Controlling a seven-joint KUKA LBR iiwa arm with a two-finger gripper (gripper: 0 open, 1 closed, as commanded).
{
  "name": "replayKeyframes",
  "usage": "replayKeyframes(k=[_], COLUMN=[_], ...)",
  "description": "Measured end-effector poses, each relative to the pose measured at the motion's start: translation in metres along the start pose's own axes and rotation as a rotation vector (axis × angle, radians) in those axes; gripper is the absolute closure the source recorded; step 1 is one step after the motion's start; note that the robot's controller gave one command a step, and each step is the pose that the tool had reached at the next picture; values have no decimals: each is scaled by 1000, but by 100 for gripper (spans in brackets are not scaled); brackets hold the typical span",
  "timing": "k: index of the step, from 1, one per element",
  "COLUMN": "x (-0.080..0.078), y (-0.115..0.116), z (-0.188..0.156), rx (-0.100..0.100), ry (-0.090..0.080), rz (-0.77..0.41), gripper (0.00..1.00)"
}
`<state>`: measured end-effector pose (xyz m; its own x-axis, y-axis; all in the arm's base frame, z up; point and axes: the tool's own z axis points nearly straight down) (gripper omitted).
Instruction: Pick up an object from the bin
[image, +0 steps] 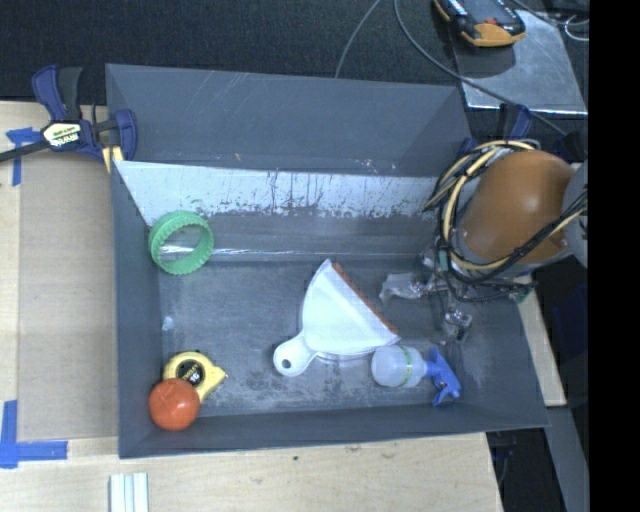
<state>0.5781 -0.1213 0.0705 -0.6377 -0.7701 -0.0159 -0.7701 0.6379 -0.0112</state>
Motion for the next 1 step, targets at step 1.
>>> replayKeyframes(k=[1], x=[-10], y=[26], z=[0], rx=[2], ry=[-3], rz=[-48], gripper=[0])
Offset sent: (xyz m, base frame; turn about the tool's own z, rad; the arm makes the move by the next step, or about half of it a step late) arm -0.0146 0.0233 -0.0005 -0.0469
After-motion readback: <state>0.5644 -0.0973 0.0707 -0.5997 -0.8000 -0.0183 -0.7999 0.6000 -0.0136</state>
